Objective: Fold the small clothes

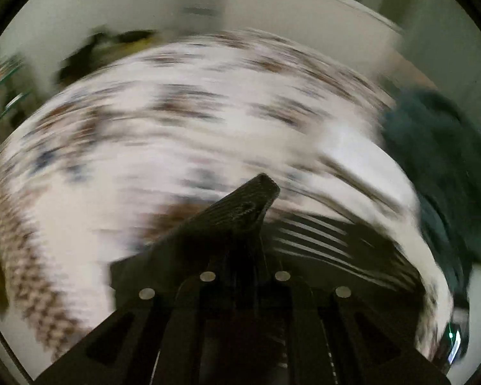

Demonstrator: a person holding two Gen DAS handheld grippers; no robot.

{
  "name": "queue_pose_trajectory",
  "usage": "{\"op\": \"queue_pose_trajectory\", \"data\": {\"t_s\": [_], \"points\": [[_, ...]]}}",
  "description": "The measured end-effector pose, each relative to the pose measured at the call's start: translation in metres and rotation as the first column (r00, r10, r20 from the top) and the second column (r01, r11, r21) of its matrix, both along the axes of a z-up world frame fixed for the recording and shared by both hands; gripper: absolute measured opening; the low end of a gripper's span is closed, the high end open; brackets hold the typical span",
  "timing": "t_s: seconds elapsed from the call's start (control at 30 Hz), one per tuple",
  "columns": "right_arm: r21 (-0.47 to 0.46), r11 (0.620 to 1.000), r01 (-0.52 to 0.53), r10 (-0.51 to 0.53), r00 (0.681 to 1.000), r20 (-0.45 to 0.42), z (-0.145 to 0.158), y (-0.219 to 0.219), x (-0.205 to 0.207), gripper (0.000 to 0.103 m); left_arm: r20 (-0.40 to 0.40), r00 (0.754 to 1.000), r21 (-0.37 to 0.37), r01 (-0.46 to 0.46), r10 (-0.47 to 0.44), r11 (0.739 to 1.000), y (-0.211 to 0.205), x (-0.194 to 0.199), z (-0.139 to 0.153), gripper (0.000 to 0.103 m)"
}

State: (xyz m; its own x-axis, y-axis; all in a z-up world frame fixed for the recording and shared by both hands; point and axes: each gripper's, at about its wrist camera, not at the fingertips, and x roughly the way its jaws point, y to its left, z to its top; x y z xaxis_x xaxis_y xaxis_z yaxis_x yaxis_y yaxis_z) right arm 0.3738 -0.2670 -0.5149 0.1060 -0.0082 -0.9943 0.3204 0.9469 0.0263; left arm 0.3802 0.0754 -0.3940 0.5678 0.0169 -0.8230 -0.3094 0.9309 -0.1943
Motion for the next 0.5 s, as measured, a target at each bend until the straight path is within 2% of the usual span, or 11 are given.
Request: {"op": "queue_pose_trajectory", "data": {"t_s": [0.1,0.13,0.2,0.27,0.3,0.4,0.43,0.47,0.5], "points": [[-0.006,0.999,0.035,-0.035,0.999,-0.004,0.007,-0.045,-0.010,0.085,-0.007,0.986,-0.033,0.167,-0.167,0.985,-0.102,0.029,-0.010,0.005],[-0.011,0.999,0.049,-0.049,0.999,-0.005,0.010,-0.065,-0.016,0.085,-0.015,0.972,-0.056,0.233,-0.234,0.971,-0.144,0.036,-0.015,0.005],[-0.014,0.998,0.059,-0.059,0.998,-0.010,0.011,-0.090,-0.021,0.085,-0.027,0.944,-0.086,0.325,-0.328,0.942,-0.201,0.044,-0.021,0.005],[-0.013,0.997,0.072,-0.072,0.997,-0.025,0.008,-0.113,-0.031,0.085,-0.057,0.900,-0.106,0.424,-0.431,0.899,-0.257,0.048,-0.031,0.005],[-0.010,0.997,0.075,-0.075,0.997,-0.031,0.007,-0.123,-0.034,0.085,-0.072,0.880,-0.118,0.460,-0.470,0.880,-0.280,0.048,-0.037,0.006],[0.022,0.997,0.075,-0.074,0.996,-0.039,0.007,-0.147,-0.046,0.085,-0.092,0.836,-0.133,0.529,-0.542,0.838,-0.310,0.048,-0.045,0.012],[0.045,0.996,0.074,-0.072,0.997,-0.040,0.008,-0.153,-0.053,0.085,-0.098,0.826,-0.121,0.544,-0.556,0.830,-0.313,0.048,-0.047,0.025],[0.060,0.996,0.071,-0.068,0.997,-0.043,0.009,-0.159,-0.056,0.085,-0.097,0.819,-0.107,0.557,-0.566,0.824,-0.312,0.045,-0.046,0.033],[0.072,0.995,0.067,-0.064,0.997,-0.046,0.012,-0.164,-0.061,0.085,-0.087,0.823,-0.105,0.553,-0.562,0.826,-0.305,0.041,-0.042,0.047]]}}
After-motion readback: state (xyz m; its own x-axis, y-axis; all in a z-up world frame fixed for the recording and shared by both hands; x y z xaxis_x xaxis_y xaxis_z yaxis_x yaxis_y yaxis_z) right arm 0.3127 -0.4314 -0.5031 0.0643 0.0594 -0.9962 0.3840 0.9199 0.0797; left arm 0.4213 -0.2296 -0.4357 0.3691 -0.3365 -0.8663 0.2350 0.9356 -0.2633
